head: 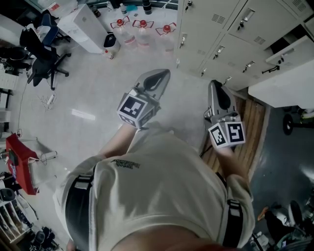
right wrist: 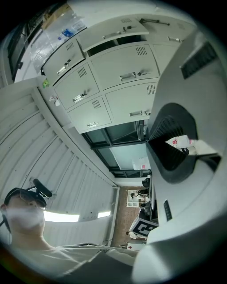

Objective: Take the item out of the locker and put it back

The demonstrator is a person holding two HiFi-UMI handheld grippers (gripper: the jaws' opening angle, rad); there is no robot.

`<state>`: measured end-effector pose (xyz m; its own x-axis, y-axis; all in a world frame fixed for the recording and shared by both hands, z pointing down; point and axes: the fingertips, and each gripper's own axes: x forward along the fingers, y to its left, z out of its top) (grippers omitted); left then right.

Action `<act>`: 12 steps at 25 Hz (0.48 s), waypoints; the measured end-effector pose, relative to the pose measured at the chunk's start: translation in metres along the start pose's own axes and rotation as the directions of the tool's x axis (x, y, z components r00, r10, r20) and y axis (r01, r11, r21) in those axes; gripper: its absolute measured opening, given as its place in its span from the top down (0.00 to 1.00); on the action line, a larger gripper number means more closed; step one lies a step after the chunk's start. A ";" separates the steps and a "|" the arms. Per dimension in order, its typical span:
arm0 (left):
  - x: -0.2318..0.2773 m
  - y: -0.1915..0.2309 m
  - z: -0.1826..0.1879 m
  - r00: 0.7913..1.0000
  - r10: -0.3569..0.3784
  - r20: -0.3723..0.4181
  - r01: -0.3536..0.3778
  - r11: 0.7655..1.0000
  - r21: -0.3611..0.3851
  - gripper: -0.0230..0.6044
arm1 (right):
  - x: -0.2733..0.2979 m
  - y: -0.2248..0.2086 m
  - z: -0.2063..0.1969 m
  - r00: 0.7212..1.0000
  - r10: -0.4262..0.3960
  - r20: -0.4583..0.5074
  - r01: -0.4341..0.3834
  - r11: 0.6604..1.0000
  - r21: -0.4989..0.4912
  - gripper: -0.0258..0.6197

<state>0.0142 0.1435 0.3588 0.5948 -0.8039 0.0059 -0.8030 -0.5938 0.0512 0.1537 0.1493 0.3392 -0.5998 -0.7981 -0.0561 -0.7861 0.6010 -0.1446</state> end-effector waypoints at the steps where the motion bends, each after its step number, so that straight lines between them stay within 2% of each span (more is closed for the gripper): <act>1: 0.000 0.000 0.001 1.000 0.006 -0.001 -0.006 1.000 0.005 0.95 | 0.000 -0.002 0.000 1.000 0.002 0.003 -0.002 1.000 -0.001 0.96; 12: 0.015 0.032 0.003 0.999 0.045 0.016 -0.046 0.998 0.032 0.95 | 0.030 -0.017 -0.004 1.000 0.021 -0.004 -0.021 1.000 -0.015 0.96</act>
<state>-0.0025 0.1121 0.3579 0.5571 -0.8304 -0.0081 -0.8302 -0.5571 0.0190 0.1481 0.1151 0.3440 -0.6165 -0.7854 -0.0547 -0.7757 0.6179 -0.1284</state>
